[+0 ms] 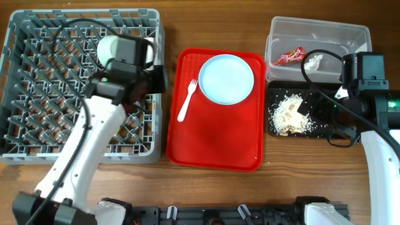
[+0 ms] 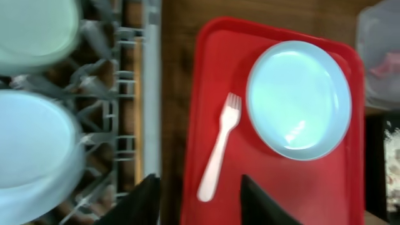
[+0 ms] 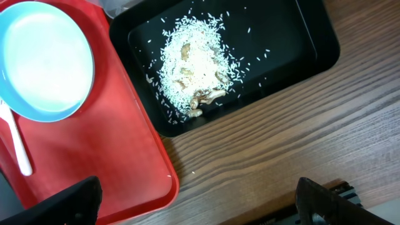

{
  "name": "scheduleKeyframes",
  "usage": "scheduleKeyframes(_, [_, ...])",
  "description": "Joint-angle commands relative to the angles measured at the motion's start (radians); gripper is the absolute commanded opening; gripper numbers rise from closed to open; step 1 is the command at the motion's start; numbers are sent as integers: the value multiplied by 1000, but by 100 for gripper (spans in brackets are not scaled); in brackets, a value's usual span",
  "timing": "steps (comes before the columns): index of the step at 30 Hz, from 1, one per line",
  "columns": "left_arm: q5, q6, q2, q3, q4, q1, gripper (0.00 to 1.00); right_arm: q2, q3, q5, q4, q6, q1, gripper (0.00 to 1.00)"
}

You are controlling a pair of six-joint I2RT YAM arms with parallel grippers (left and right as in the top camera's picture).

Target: Sort waste into correct bins and load items into the dishwasher rack

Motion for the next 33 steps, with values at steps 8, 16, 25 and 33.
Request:
scheduleKeyframes(8, [31,14,311,-1,126,-133,50,1,5,-1,4,-8,-4,100])
scheduleKeyframes(16, [11,14,432,-1,266,-163,57,1,5,-1,3,-9,-4,100])
scheduleKeyframes(25, [-79,14,480,-1,310,-163,58,1,5,0,4,-9,-4,100])
scheduleKeyframes(33, [-115,14,516,-1,317,-165,56,1,5,-1,4,-9,-4,100])
